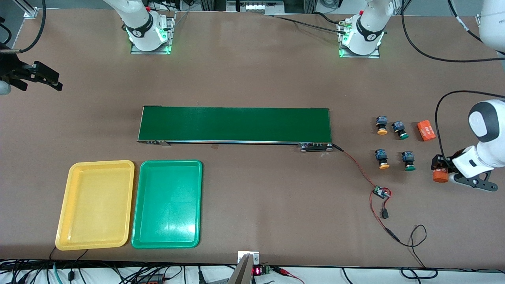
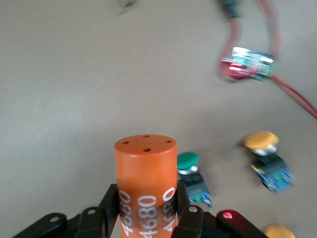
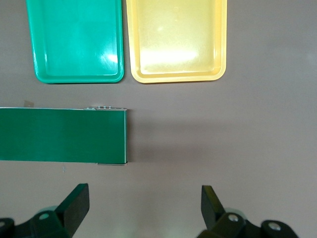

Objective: Sort buttons by color to trays
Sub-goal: 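Carry the orange cylinder onto the green belt and open the left gripper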

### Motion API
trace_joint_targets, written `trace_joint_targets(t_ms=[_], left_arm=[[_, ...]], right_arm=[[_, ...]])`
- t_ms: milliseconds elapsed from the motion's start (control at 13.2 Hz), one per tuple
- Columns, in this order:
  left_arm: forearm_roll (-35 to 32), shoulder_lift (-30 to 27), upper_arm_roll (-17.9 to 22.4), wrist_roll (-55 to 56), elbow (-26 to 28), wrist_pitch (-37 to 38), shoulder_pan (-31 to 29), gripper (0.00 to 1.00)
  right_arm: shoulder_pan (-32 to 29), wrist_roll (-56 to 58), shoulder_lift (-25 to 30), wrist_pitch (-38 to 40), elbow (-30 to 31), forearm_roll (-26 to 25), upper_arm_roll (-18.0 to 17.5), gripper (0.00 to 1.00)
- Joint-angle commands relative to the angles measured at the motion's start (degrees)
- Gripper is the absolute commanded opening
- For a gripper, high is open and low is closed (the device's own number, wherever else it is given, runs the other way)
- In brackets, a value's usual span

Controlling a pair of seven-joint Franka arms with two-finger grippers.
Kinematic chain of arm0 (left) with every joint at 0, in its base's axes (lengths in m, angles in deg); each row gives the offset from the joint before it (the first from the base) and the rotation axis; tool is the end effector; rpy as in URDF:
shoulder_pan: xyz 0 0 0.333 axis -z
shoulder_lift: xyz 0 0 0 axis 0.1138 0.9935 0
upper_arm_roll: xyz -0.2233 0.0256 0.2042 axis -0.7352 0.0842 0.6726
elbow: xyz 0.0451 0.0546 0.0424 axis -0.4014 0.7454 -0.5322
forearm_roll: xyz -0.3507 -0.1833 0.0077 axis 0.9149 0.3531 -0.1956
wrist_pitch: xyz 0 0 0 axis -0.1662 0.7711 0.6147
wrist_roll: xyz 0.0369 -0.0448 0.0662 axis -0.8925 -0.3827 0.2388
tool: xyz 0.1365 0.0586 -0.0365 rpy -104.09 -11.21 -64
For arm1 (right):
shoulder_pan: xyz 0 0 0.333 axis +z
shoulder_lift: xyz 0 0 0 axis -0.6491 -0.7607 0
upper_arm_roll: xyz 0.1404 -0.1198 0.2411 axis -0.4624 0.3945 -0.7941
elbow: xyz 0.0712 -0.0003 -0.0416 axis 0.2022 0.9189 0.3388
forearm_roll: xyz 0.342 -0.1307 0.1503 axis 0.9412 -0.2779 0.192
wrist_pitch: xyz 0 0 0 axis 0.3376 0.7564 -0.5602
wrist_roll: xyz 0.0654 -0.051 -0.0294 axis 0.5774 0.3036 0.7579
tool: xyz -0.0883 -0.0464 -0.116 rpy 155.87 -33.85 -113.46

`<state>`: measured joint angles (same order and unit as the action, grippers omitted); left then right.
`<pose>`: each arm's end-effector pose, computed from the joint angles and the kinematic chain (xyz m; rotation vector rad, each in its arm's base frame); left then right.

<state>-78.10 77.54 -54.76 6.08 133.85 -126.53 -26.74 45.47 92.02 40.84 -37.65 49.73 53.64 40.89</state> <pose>0.6573 0.1497 0.2535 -3.0614 0.6541 0.0285 0.5372 -0.0240 0.5535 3.1258 0.0161 -0.0470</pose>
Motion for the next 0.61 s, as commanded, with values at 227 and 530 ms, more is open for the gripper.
trace_joint_targets(t_ms=[227,530], left_arm=[[0.4,-3.9,-12.5,-15.8,1.5,21.3,-0.1,0.21],[0.3,-4.0,-26.0,-19.5,2.4,25.3,-0.4,0.19]], right_arm=[[0.0,-0.1,0.9,-0.1,0.5,0.6,0.1,1.00],[-0.1,-0.1,0.9,-0.2,0.5,0.6,0.1,1.00]])
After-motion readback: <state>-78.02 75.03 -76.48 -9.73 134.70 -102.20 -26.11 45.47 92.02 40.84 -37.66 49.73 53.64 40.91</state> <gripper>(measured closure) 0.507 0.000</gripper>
